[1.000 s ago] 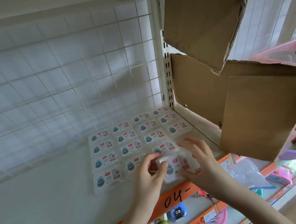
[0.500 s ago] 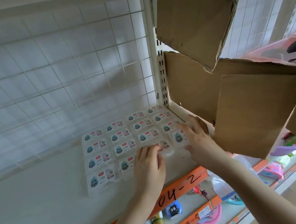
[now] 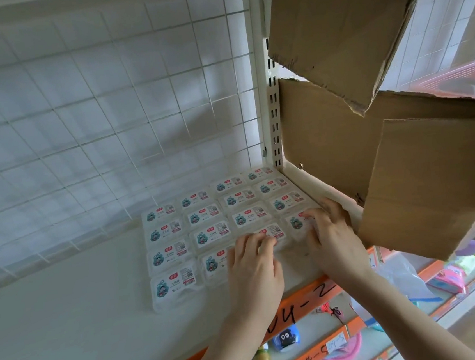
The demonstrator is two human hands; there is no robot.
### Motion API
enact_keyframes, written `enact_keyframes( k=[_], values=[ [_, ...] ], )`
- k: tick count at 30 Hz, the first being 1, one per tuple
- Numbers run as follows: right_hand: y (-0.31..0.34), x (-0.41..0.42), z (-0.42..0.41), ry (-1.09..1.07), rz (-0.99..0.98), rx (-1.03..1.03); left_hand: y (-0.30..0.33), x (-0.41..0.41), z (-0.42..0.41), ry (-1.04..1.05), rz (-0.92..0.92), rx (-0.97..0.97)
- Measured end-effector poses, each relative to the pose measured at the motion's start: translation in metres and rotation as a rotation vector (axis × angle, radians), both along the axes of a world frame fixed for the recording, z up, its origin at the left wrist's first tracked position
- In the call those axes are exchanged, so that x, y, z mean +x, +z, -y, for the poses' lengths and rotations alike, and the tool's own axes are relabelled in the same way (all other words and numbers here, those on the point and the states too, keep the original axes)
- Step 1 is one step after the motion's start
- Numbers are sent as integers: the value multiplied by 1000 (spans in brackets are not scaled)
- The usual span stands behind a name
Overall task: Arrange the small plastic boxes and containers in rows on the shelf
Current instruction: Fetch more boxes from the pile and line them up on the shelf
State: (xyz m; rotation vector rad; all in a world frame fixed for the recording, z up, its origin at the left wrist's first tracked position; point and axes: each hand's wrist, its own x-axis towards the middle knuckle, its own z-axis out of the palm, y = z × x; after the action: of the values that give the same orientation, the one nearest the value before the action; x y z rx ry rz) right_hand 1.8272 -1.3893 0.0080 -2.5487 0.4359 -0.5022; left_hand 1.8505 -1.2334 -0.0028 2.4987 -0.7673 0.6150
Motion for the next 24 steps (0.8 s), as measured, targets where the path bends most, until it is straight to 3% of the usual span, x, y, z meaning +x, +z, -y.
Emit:
enact_keyframes(
  k=[4,18,24],
  values=[
    [-8,5,-2,-62,97,-62,2,-1,-1,1,-7,-14],
    [-13,11,4,-39,43,-90,3,-3,-2,-8,-10,-19],
    [-13,7,2,0,268,-108,12,-14,-21,6,7,-109]
  ],
)
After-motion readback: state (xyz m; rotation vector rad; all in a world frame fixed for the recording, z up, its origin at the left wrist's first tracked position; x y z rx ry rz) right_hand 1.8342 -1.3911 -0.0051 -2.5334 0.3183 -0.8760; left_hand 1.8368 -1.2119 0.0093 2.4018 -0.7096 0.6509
